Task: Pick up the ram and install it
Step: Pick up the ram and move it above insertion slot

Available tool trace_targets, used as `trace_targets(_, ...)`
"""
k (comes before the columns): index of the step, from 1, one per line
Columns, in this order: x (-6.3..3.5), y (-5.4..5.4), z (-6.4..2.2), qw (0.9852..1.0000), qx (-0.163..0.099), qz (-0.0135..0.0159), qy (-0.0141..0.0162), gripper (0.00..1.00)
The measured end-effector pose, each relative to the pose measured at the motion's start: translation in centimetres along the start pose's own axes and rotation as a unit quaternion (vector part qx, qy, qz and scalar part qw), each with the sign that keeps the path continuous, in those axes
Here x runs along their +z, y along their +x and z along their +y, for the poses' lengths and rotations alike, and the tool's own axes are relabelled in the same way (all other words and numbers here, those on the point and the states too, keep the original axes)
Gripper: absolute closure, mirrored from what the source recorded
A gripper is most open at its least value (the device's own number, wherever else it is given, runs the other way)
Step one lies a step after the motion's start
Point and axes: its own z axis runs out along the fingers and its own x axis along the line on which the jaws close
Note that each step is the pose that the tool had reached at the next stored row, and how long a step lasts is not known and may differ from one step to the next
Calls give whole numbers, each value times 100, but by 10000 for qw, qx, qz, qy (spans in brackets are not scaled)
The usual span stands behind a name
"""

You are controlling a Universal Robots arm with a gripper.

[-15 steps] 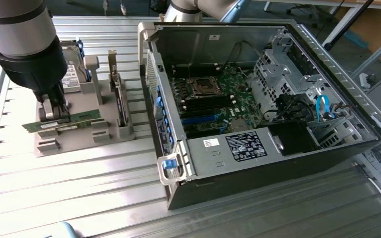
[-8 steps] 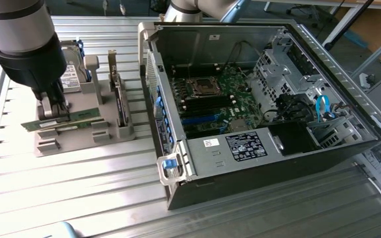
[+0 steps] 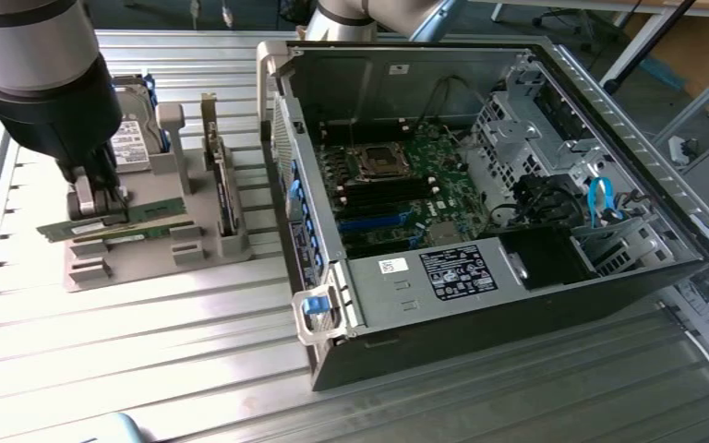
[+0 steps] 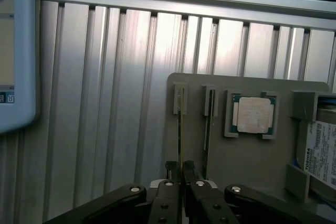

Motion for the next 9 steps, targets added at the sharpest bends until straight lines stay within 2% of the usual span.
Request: trace_targets(9, -43, 0, 0, 10000, 0, 0, 0, 86)
